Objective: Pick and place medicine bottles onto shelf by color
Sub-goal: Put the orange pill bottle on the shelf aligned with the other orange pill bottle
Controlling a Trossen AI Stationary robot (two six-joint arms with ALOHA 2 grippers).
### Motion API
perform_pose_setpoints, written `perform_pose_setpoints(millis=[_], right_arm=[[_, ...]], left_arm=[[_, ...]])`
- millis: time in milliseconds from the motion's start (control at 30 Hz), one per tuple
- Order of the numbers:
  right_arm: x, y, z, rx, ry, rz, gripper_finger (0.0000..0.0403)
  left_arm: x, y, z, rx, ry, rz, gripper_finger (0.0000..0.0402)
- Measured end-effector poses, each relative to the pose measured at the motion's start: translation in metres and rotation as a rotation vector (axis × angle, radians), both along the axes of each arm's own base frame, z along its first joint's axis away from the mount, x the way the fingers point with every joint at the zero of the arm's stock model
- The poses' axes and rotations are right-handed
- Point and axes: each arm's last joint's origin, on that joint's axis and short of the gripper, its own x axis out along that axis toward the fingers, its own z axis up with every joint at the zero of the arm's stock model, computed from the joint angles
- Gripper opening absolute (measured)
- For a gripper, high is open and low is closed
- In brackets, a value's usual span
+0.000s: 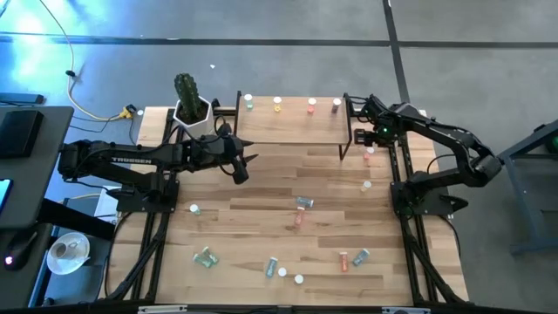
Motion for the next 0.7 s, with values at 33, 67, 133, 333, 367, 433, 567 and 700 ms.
perform_pose_setpoints(millis=[33, 67, 133, 333, 367, 433, 567, 700], right_arm=[[0.0, 0.0, 0.0, -0.001, 0.001, -0.001, 0.0174], [0.0, 0.0, 0.0, 0.0, 0.0, -0.006, 0.0174], [0.0, 0.0, 0.0, 0.0, -0.001, -0.005, 0.0174], [0.001, 0.0, -0.01, -0.016, -0.027, -0.007, 0.0174], [0.0, 0.001, -0.016, -0.006, -0.034, -0.005, 0.0174], [-0.001, 0.001, -0.025, -0.019, -0.052, -0.001, 0.0174], [-0.006, 0.003, -0.032, 0.0, -0.044, -0.005, 0.0174], [-0.006, 0.003, -0.032, 0.011, -0.051, 0.002, 0.0174]], left_arm=[[0.0, 0.0, 0.0, 0.0, 0.002, 0.0, 0.0186], [0.0, 0.0, 0.0, -0.001, 0.003, 0.0, 0.0186], [0.0, 0.0, 0.0, -0.001, 0.003, 0.0, 0.0186], [0.0, 0.0, 0.0, -0.001, 0.003, 0.0, 0.0186], [0.0, 0.0, 0.0, -0.001, 0.003, 0.0, 0.0186], [0.0, 0.0, 0.0, -0.002, 0.005, 0.0, 0.0186], [-0.001, 0.0, -0.002, -0.005, 0.018, 0.0, 0.0186], [-0.001, 0.0, -0.001, -0.004, 0.013, 0.0, 0.0186]])
